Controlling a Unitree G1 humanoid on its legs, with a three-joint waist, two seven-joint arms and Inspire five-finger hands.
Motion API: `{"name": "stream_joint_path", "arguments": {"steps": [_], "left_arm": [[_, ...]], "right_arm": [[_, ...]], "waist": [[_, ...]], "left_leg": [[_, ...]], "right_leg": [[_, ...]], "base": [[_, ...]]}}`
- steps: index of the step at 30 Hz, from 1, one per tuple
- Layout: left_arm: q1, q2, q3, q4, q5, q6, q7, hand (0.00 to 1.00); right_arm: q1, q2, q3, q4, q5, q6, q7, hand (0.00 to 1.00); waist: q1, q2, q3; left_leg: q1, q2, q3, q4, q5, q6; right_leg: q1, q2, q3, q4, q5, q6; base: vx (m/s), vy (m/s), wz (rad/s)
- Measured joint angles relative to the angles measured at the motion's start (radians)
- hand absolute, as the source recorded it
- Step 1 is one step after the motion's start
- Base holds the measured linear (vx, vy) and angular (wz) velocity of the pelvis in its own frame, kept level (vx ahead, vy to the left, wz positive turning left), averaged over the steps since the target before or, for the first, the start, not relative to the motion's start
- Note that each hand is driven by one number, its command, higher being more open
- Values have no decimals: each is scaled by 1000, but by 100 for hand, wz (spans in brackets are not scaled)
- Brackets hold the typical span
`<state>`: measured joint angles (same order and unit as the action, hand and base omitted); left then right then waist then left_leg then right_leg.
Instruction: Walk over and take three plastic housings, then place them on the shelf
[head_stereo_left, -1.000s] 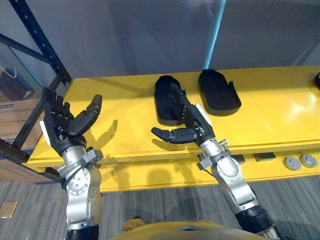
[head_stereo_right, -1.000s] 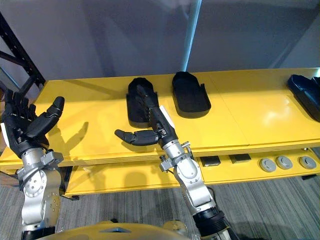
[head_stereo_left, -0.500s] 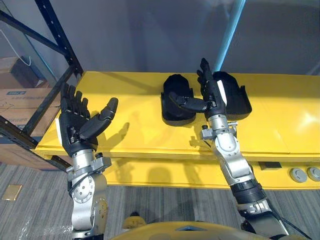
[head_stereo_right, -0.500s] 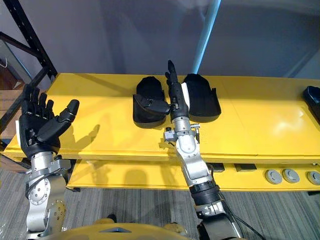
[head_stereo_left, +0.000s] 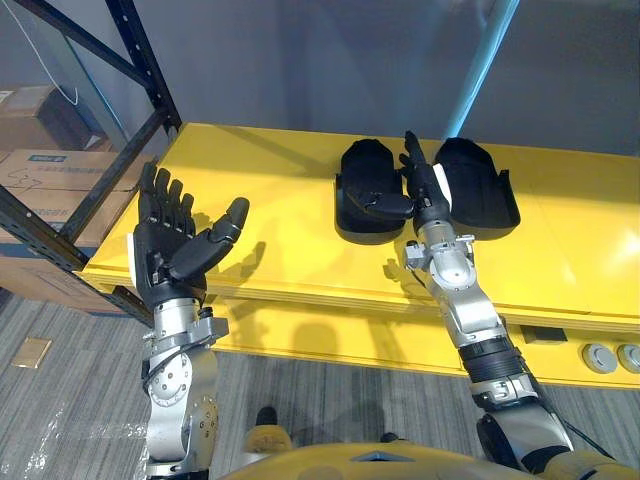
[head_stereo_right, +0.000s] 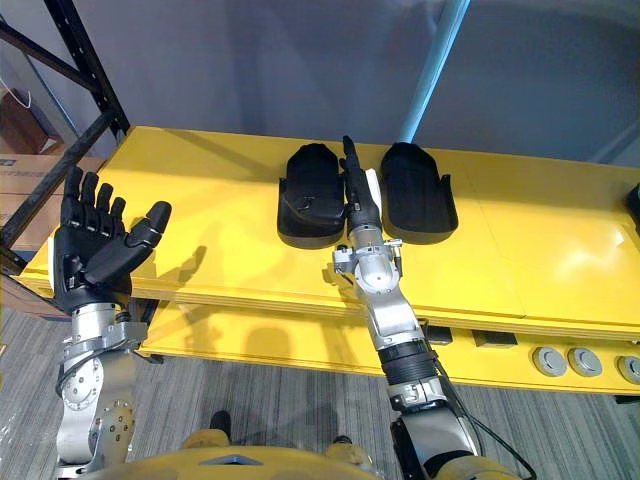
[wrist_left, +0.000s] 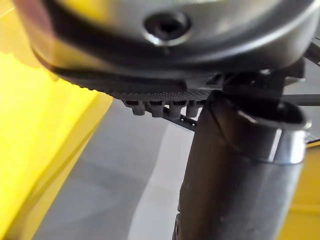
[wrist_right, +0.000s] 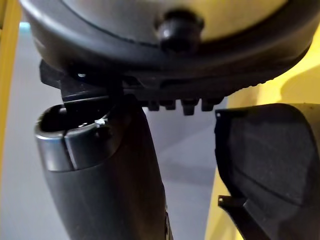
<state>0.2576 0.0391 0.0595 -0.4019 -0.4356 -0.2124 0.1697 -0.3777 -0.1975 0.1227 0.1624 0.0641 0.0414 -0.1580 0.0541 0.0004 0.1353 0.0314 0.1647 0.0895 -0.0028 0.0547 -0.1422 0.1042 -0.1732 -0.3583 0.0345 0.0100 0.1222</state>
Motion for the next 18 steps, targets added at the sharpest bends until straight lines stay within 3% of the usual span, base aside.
{"name": "stream_joint_path", "arguments": {"steps": [8,18], "left_arm": [[2,0,-19,0,0,2,-9,100],[24,0,-48,1,1,2,-9,100]], "right_arm": [[-35,0,-36,0,-20,24,-25,100],[-35,0,-38,43,-21,112,-38,100]], "waist": [[-3,5,44],[-2,16,59]], "left_leg": [[11,0,1,0,0,0],[12,0,0,1,1,0]], "right_leg": [[5,0,6,6,0,-1],[3,-2,5,15,-4,-4]], "base": [[-3,-1,-2],[0,0,0]]}}
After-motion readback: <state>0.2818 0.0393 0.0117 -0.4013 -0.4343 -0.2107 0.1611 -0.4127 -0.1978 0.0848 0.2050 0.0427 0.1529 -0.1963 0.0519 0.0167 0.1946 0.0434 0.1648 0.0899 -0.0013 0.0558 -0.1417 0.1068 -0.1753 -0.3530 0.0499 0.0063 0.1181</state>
